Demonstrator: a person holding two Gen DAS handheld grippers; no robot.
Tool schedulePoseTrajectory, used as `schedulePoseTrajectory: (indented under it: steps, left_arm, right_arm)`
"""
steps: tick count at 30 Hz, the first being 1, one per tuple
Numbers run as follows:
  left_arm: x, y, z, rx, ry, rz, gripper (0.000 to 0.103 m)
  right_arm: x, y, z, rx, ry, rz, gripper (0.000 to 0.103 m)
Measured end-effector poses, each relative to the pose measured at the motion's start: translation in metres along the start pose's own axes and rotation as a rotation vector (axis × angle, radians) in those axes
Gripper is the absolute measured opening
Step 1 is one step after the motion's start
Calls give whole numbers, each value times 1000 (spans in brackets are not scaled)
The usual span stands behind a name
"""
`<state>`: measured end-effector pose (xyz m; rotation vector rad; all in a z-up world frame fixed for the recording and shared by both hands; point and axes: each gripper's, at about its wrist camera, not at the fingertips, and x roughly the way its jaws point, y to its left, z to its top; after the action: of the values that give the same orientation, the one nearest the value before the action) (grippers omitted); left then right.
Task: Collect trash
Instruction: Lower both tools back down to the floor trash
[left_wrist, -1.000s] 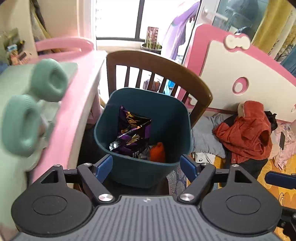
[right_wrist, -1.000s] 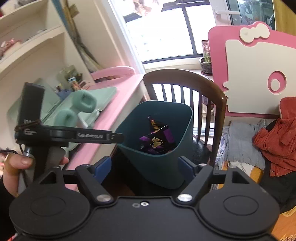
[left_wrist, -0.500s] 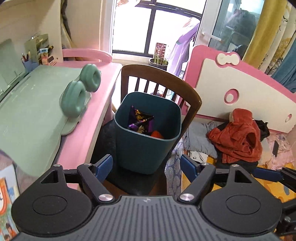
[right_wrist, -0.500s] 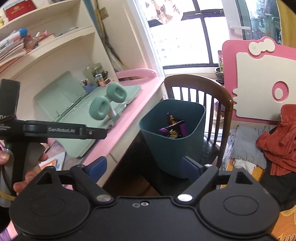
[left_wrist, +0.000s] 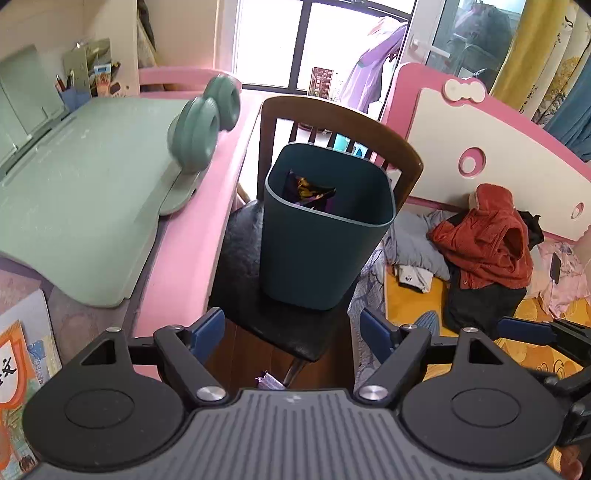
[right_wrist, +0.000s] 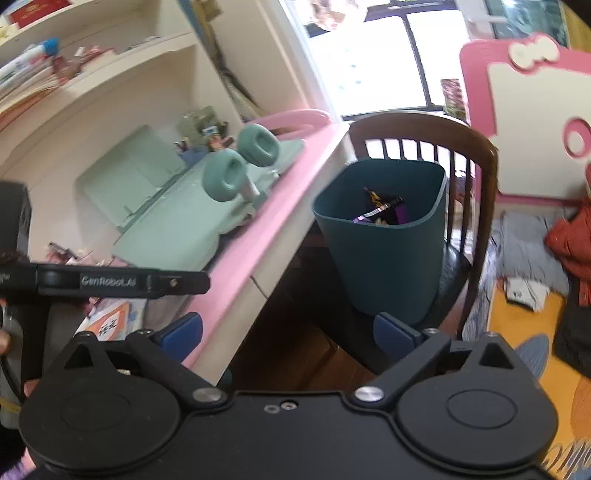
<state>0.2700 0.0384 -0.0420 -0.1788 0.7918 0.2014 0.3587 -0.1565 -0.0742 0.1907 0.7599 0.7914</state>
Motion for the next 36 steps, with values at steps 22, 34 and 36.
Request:
schedulePoseTrajectory:
  steps: [22,34,36]
  left_arm:
    - [273,19,-155,-222,367,48,100]
    - [485,66,-326,-346,666,216,100]
    - [515,70,-352,-298,692,212,100]
  right_arm:
    - [222,-105,-199,-219,404,-34,102]
    - [368,-155,-391,-294,547,-47,93]
    - [393,-164,-417,-272,577,-48,90]
